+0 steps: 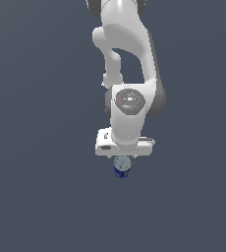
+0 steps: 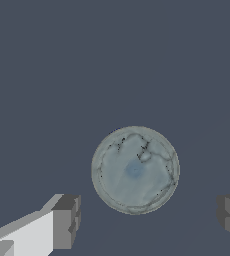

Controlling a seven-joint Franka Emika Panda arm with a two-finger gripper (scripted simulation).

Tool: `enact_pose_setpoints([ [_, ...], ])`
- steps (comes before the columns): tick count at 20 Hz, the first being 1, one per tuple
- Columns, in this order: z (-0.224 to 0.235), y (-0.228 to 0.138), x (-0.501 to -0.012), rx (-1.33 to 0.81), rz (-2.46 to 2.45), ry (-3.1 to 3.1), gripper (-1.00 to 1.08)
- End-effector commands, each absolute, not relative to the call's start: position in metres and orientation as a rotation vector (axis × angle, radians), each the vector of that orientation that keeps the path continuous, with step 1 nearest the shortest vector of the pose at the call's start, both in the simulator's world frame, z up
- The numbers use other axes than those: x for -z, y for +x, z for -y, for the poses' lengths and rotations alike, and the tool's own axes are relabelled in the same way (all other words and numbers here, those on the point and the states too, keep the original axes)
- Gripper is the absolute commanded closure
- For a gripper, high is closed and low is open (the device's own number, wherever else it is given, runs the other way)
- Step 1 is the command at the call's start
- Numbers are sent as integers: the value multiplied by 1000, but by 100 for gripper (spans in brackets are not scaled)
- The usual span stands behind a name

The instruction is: Pick up the object and move it to a goal position.

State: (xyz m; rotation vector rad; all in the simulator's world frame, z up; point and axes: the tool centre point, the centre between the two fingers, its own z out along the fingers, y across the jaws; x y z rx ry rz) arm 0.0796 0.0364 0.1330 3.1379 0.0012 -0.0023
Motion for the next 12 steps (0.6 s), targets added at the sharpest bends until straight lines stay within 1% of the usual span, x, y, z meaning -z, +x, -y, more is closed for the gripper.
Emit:
enact_pose_setpoints([
  [1, -38, 86, -129, 1, 0, 3140, -92],
  [12, -40, 91, -121, 1, 1, 3141, -92],
])
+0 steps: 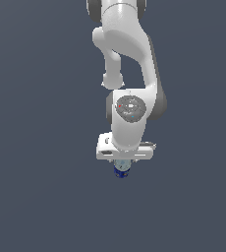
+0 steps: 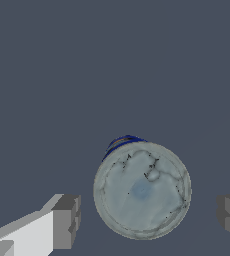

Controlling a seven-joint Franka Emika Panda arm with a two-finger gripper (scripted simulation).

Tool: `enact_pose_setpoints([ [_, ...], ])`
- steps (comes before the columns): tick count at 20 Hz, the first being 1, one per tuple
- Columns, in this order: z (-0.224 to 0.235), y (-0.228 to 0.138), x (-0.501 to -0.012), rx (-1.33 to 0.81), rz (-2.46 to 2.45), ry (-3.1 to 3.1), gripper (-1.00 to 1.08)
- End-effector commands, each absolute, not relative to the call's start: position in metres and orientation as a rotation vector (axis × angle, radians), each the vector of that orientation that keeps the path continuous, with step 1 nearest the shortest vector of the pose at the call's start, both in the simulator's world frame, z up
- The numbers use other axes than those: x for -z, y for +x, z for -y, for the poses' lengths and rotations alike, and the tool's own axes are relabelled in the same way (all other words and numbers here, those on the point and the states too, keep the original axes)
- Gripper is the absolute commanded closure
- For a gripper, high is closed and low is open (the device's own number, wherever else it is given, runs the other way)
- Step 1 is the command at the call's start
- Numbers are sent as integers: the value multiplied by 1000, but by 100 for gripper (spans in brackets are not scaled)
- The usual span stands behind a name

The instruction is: Pick up the object and move it to a goal position.

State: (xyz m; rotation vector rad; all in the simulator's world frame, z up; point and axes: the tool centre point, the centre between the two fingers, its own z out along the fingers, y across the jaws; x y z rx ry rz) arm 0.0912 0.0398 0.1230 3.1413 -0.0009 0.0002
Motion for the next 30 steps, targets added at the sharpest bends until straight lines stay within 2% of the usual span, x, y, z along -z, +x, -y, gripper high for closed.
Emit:
enact_pose_setpoints([
  [1, -40, 91, -118, 1, 1, 3141, -92],
  [9, -40, 90, -78, 0, 1, 3141, -92],
  [16, -40, 92, -74, 0, 1, 3141, -92],
  [17, -40, 92, -74, 0, 1, 3141, 108],
  [30, -39, 92, -77, 3, 1, 3141, 108],
])
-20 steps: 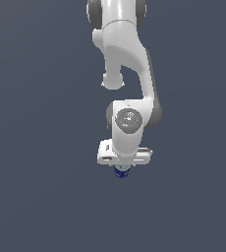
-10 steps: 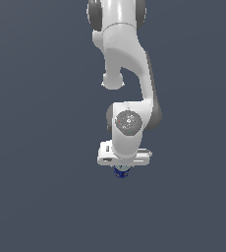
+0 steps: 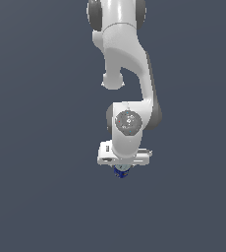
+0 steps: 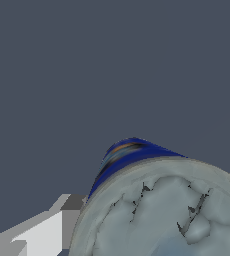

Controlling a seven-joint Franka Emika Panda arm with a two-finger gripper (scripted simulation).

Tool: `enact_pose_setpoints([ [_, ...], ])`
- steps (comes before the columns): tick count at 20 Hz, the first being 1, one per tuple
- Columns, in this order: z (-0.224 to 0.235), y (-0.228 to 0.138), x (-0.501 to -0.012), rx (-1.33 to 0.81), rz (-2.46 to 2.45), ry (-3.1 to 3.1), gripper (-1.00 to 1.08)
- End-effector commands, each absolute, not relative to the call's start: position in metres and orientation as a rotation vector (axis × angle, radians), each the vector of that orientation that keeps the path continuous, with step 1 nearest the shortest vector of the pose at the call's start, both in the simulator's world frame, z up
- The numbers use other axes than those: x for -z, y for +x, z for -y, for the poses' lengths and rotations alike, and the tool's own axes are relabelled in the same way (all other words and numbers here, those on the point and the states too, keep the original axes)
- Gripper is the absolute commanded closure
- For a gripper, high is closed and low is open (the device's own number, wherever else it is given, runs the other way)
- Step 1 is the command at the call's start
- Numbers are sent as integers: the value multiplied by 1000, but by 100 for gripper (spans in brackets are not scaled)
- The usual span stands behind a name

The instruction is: Pick up the object and move it to a goal position.

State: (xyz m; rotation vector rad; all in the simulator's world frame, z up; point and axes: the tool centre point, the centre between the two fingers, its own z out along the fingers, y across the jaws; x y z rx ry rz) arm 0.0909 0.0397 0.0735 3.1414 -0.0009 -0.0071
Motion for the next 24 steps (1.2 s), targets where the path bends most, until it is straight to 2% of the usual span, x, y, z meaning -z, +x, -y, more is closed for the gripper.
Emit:
enact_pose_setpoints([
  [1, -39, 93, -79, 3, 1, 3141, 108],
  [16, -21, 113, -177, 1, 1, 3142, 108],
  [24, -17, 119, -198, 1, 1, 3142, 108],
])
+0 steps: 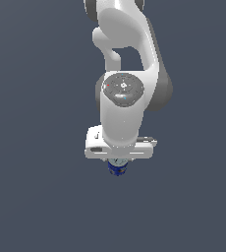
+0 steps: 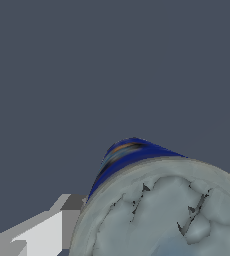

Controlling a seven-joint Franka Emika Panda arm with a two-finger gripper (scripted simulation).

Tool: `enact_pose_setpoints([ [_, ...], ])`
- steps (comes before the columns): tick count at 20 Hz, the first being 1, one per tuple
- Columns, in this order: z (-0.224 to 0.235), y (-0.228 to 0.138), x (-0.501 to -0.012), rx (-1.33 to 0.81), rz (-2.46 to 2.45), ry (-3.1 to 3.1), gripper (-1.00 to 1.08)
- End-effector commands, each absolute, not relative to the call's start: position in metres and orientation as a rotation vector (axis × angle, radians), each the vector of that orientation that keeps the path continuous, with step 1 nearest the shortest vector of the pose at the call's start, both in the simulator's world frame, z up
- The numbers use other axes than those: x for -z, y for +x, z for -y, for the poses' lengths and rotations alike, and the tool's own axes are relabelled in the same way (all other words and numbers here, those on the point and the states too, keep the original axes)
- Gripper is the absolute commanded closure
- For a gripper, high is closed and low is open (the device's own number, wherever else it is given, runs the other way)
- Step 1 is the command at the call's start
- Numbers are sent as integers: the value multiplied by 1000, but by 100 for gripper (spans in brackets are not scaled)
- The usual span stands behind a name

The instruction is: Pick up the object and move it to a goal position.

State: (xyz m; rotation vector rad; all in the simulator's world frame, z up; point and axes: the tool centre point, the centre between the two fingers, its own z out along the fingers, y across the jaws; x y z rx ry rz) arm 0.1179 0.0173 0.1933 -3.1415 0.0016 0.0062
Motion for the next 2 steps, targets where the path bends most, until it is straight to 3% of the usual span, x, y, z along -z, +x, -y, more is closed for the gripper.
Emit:
enact_pose_setpoints([
  [1, -17, 120, -198, -1, -1, -3141, 108],
  [2, -17, 120, -198, -1, -1, -3141, 108],
])
